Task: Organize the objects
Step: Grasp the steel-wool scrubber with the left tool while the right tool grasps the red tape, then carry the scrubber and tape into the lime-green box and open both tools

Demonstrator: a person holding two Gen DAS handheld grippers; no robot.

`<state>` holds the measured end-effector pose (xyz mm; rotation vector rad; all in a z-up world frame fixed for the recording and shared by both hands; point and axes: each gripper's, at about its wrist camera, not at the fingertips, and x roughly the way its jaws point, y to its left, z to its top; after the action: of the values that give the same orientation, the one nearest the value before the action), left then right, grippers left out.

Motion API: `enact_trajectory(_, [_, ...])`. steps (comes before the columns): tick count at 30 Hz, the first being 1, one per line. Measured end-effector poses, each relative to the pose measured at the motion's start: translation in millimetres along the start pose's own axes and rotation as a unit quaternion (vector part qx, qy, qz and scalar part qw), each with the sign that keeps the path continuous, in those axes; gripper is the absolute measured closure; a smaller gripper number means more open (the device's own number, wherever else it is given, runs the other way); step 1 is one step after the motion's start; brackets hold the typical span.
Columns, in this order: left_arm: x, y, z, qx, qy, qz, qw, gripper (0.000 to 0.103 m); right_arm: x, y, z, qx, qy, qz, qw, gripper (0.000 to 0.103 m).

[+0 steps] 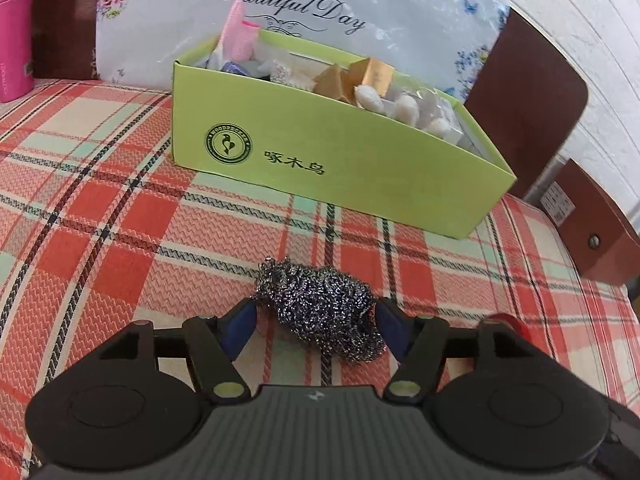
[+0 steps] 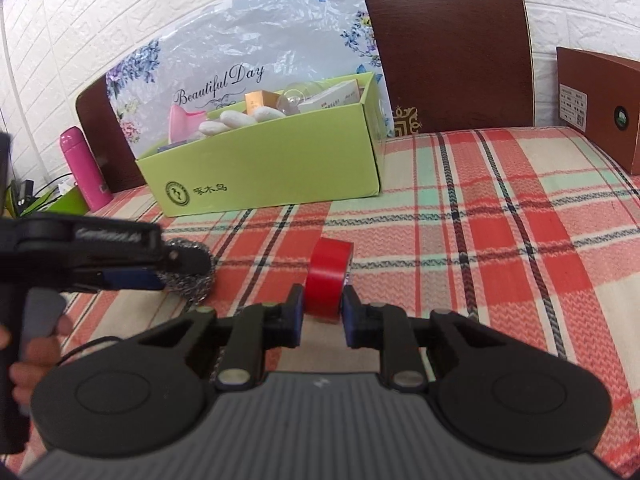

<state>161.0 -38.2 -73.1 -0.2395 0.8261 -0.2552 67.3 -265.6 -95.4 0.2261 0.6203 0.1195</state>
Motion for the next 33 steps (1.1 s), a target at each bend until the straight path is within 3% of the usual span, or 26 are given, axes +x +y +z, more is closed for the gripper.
enact_trajectory(1, [1.0, 0.8, 0.3, -0.001, -0.002, -0.004, 1.0, 0.035, -2.6, 0.8, 0.0, -0.002, -0.002, 0.001, 1.0, 0.084])
enact_trajectory(3, [2.9, 1.1, 0.8, 0.003, 0.002, -0.015, 0.9999, 0.059, -6.3, 2.5, 1.4, -0.005, -0.007, 0.003, 1.0, 0.084])
enact_trajectory(6, [0.8, -0.7, -0.9, 0.018, 0.007, -0.018, 0.9997, 0.067, -11.5, 5.1, 4.2, -0.007, -0.013, 0.009, 1.0, 0.084])
enact_trajectory(12, [-23.8, -6.3, -1.5, 0.04, 0.0, -0.047, 0.9981, 0.07, -21.2, 11.1, 12.3, -0.016, -0.027, 0.02, 0.999, 0.084])
enact_trajectory(22, [-76.9, -29.1, 33.5, 0.087, -0.074, -0.085, 0.9898, 0.07, -33.2, 20.8, 56.7, -0.048, -0.09, 0.021, 0.995, 0.084])
enact_trajectory(33, [-66.8, -28.4, 101.8, 0.09, -0.129, -0.054, 0.986, 0.069, 2.1, 20.5, 123.4, -0.07, -0.133, -0.018, 0.988, 0.084])
